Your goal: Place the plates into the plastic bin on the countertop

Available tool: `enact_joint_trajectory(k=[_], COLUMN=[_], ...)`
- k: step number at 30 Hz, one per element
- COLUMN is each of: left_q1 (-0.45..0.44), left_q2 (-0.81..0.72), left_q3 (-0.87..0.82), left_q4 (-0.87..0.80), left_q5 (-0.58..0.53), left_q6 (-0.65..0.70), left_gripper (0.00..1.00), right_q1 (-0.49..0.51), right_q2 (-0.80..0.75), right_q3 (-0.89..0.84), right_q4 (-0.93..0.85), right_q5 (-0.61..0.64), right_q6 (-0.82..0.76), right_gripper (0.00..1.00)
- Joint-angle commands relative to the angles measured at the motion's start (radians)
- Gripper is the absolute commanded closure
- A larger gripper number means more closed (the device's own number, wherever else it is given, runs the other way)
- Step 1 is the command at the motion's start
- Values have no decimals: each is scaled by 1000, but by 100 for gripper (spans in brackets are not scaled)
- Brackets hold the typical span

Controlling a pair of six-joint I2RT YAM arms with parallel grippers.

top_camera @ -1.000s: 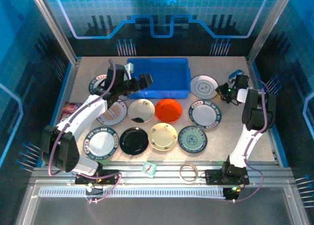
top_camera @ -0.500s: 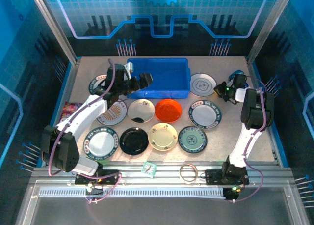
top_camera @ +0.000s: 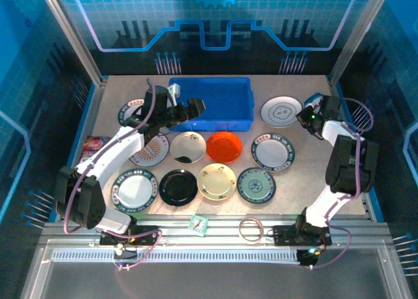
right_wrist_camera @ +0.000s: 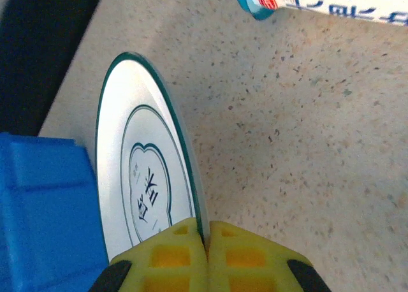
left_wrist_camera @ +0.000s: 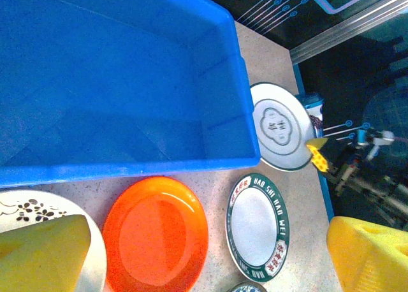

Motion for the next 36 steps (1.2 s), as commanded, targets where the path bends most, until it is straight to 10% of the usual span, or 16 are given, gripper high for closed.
enact_joint_trajectory(k=[1,18,36], left_q1=[-13,-41,-36], left_q2=[30,77,142], left_q3=[29,100,159], left_q4=[-3,-15,-30], left_q5=[24,60,68], left_q6=[8,-2,-5], left_gripper=[4,9,33], right_q1=[-18,133,434], right_q2=[-116,-409,-200], right_q3=[-76,-228,85], right_q4=[70,141,39], right_q5=[7,-187,-389], right_q6=[61,171,89], right_gripper=[100,100,100])
